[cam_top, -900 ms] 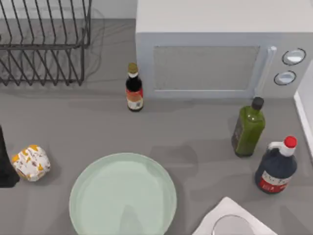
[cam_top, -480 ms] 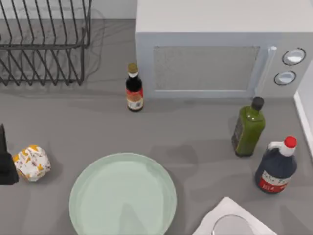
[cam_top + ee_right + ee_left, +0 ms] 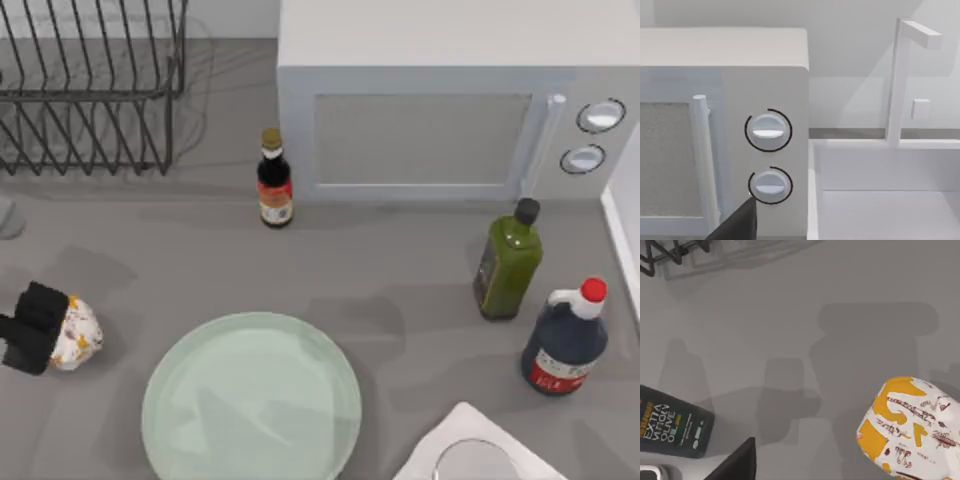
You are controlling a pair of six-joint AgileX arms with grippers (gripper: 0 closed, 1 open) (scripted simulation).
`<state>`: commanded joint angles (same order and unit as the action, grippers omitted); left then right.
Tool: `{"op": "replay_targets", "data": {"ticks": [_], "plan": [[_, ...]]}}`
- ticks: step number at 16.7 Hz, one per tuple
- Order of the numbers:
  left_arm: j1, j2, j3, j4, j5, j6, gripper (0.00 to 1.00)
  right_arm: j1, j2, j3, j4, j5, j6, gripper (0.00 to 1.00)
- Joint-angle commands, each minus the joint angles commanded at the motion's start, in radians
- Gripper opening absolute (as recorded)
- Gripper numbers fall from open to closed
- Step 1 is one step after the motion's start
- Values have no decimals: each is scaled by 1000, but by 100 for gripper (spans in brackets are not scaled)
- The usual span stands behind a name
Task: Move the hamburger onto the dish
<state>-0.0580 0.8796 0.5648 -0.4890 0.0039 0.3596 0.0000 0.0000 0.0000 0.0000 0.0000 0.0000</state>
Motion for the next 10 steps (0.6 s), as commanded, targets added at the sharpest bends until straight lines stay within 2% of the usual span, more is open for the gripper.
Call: {"op": "replay_targets", "data": {"ticks": [6, 10], "plan": [[-30, 511, 324, -290, -1, 208, 100, 0, 0, 0, 0, 0, 0, 100], [-44, 748, 483, -418, -2, 305, 100, 0, 0, 0, 0, 0, 0, 100]]}}
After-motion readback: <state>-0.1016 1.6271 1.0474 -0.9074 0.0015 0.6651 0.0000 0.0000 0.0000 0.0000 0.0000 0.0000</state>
